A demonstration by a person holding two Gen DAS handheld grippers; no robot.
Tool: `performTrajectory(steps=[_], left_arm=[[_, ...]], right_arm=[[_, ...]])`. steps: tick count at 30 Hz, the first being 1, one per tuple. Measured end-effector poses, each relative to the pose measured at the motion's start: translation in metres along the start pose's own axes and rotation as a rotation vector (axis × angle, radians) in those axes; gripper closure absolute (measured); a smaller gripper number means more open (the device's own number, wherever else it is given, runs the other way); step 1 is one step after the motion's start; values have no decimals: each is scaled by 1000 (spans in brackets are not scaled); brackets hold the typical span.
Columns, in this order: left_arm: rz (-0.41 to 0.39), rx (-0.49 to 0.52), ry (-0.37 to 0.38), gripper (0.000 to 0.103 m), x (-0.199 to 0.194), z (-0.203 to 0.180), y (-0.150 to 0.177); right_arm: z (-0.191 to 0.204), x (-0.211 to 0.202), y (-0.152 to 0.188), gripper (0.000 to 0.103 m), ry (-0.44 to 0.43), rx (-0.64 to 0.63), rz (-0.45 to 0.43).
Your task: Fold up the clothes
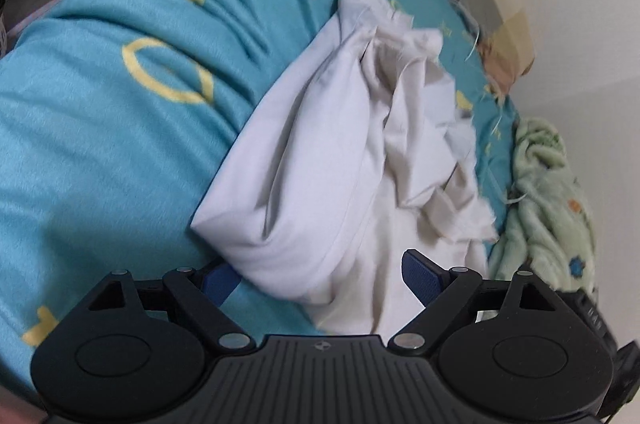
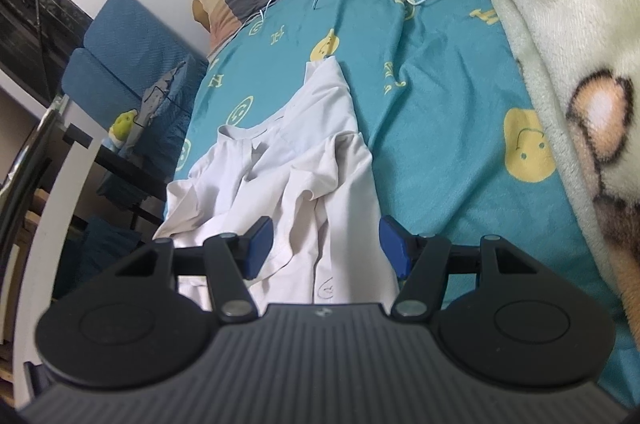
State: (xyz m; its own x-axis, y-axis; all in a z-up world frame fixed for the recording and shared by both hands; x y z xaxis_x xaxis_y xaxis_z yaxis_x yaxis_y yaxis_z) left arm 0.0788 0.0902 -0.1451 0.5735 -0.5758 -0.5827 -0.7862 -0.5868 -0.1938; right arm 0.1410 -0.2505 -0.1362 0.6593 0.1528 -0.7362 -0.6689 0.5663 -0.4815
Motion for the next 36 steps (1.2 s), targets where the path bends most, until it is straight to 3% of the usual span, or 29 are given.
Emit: performTrajectory(steps=[6,15,18,23,27,32,36], left_arm=[[-67,-53,94,16,-8,0,-5],[-88,-115,166,16,-13,4,-1],[-83,-127,171,16,-14,7,3],[-8,-206,143,18,0,20,9],[-11,-206,152,19,7,20,5],[-49,-187,209,19,5,11,1],[-92,-204,280,19,-1,8,-3]], right_arm=[[-9,-12,10,41,-130,123,88],[-25,-32,61,41,-195,174,249],[-24,-23,71,40,-186,179,290],[-16,1,82,40,-152,182,352],[-11,21,91,40,-125,184,401],[-17,22,82,41,-173,262,338],[-23,8,72,41,-282,337,258]])
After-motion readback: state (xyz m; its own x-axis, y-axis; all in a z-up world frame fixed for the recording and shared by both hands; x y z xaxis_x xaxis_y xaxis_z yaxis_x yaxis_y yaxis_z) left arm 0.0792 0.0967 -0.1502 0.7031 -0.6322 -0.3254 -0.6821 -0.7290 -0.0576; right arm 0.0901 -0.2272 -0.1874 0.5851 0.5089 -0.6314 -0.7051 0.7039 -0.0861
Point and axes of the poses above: each gripper's, at about its wrist camera, not at the fingertips, and x roughly the way its jaws point, z to its left, y to its underside, the point moved 3 cm from there along x, roughly the way its jaws point, and after that the axes turned 11 degrees about y, right-handed, at the moved point
